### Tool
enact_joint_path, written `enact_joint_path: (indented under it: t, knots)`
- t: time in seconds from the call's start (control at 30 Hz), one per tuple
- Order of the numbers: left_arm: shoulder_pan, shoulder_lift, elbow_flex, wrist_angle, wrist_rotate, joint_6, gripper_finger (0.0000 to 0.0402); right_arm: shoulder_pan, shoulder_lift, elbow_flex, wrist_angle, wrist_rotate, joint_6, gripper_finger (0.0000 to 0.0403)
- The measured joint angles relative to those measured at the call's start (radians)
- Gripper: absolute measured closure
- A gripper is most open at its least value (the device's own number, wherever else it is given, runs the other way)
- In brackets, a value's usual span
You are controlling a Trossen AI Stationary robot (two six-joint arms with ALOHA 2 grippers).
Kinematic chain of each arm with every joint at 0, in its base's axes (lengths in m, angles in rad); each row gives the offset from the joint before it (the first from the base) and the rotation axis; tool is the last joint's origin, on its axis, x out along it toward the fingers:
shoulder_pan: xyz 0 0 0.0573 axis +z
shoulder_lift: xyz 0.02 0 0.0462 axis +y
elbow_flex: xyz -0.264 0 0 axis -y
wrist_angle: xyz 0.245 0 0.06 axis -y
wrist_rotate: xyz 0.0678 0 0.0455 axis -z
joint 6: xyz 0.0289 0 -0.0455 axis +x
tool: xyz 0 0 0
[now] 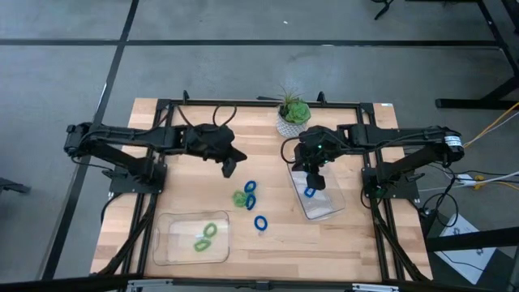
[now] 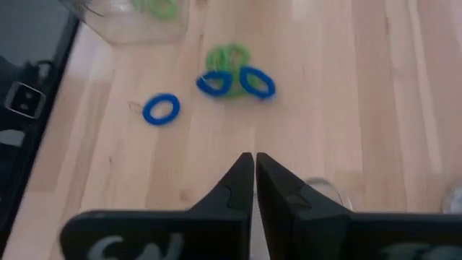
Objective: Sort spring keychains
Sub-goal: Put the blue spring keychain into the right transparent bin
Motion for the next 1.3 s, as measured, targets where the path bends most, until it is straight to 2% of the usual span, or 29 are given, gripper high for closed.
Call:
enact_joint_path:
  t: [0.27,0.6,0.73,1.03,1.3]
  knots:
    - [0.005,0.07,0.0,-0.001,0.035,0.0,0.0382,0.0,0.031,0.0,0.033,-0.011,-0.042,0.0368]
    - [-0.015,0.206,0.0,0.007,0.057,0.0,0.0382,0.0,0.061,0.0,0.04,-0.011,0.0,0.0279]
    - [-0.027,0.245,0.0,0.007,0.058,0.0,0.0382,0.0,0.061,0.0,0.04,-0.011,0.008,0.0256]
    - [-0.06,0.326,0.0,0.021,0.116,-0.009,0.0382,0.0,0.061,0.0,0.039,-0.011,0.008,0.0248]
    - [-0.062,0.333,0.0,0.039,0.136,0.008,0.0382,0.0,0.061,0.0,0.039,-0.011,0.009,0.0248]
